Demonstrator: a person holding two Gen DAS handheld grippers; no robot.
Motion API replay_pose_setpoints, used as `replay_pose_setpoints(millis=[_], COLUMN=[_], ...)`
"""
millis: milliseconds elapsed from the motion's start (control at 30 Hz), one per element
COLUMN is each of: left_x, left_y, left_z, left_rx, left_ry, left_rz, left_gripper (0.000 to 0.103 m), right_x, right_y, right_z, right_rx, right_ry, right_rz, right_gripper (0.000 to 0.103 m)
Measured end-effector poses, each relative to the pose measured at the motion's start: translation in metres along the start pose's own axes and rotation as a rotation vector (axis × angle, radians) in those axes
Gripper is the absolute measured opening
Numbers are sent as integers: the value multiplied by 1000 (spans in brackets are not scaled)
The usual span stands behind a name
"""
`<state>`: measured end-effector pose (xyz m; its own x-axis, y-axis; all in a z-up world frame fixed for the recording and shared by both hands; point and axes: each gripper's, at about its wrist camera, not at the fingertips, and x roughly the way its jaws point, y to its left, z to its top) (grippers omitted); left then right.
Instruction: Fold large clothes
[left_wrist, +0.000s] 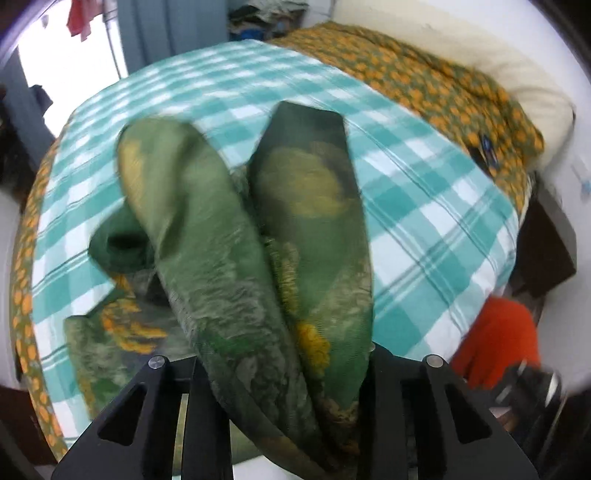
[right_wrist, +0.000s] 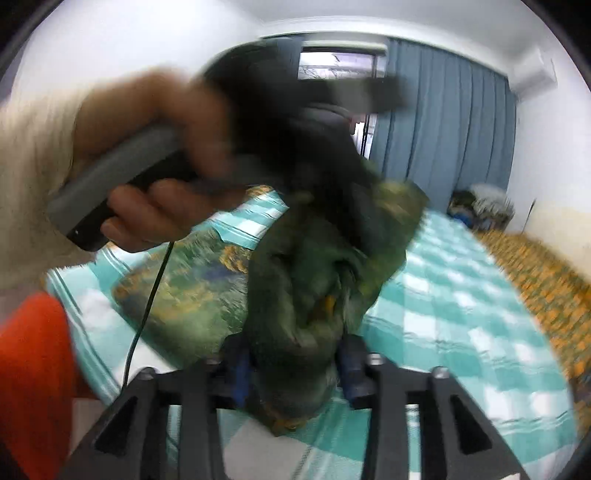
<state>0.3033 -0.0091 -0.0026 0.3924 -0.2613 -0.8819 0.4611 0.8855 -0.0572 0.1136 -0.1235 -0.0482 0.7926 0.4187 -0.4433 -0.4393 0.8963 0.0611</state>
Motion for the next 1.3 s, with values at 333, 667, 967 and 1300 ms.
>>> replay_pose_setpoints(millis=[333,667,967,1300], left_x=[-14,21,61,66], left_y=[186,245,262,267], left_z=[-83,-167,-206,-212], left_rx=[-314,-522,-655,-669], left_ry=[-17,-24,-50,-91], left_rz=[-53,-153,-312,-346], left_gripper=[30,38,48,48], right_x=[60,170,208,269], right_y=[-61,25,35,23], right_z=[22,9,-31,86], right_rx=[241,54,20,155], right_ry=[151,292,460,463], right_rz=[151,291,232,273], right_gripper=[39,38,38,39])
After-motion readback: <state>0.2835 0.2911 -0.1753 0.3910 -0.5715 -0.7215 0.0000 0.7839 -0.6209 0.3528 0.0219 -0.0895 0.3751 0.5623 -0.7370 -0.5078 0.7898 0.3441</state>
